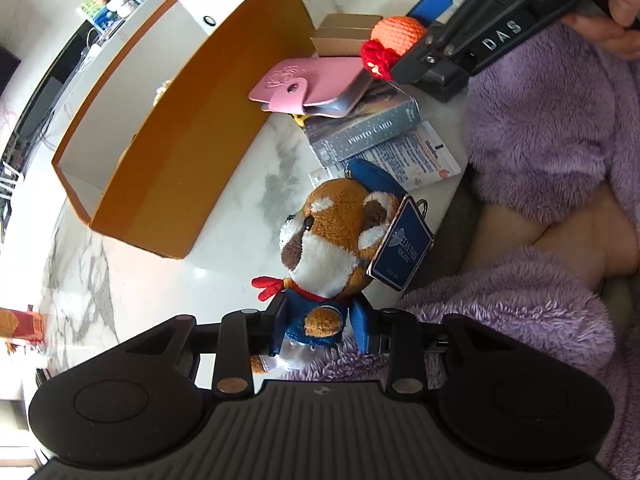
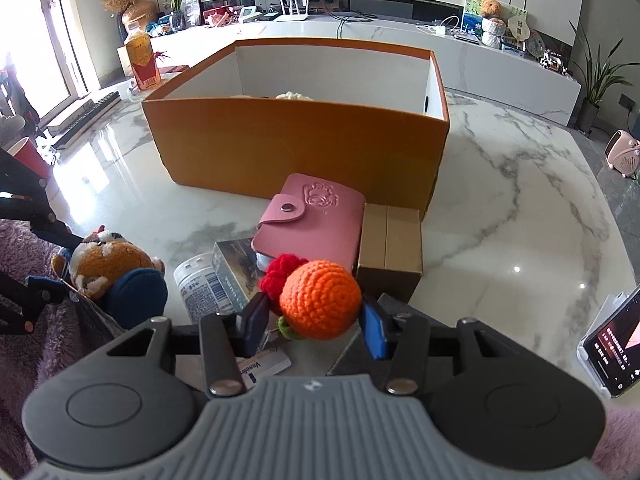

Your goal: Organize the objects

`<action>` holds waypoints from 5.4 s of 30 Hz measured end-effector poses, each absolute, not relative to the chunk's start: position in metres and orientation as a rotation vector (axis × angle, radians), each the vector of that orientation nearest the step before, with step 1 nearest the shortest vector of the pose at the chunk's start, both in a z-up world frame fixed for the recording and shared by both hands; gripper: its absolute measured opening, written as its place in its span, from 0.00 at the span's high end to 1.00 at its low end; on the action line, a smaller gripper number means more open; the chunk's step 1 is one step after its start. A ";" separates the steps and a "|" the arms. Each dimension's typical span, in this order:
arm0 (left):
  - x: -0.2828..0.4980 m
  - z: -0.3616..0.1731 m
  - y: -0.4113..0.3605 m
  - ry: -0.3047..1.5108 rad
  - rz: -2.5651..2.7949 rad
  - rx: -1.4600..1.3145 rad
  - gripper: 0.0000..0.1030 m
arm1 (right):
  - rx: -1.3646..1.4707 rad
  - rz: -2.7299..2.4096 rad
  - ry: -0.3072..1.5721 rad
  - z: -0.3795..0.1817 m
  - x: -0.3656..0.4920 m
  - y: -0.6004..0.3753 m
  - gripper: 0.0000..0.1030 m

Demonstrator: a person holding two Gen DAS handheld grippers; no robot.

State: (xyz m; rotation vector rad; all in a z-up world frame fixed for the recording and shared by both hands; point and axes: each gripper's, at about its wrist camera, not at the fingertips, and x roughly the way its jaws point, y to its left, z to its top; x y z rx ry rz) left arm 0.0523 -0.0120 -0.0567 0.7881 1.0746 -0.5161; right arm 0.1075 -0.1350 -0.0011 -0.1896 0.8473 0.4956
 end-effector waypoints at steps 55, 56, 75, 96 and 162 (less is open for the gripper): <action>0.326 -0.048 0.004 0.928 -0.404 0.900 0.76 | -0.015 0.542 0.898 0.013 0.373 -0.044 0.50; 0.327 -0.052 0.004 0.936 -0.396 0.907 0.75 | -0.010 0.541 0.905 0.011 0.374 -0.043 0.50; 0.309 -0.023 0.026 0.892 -0.273 0.721 0.68 | 0.055 0.596 0.918 0.007 0.379 -0.037 0.50; 0.296 0.038 0.132 0.886 -0.043 0.134 0.69 | 0.180 0.746 1.063 0.004 0.383 0.057 0.50; 0.074 -0.058 0.003 0.956 -0.152 -0.250 0.45 | -0.078 0.424 0.847 -0.035 0.115 -0.135 0.56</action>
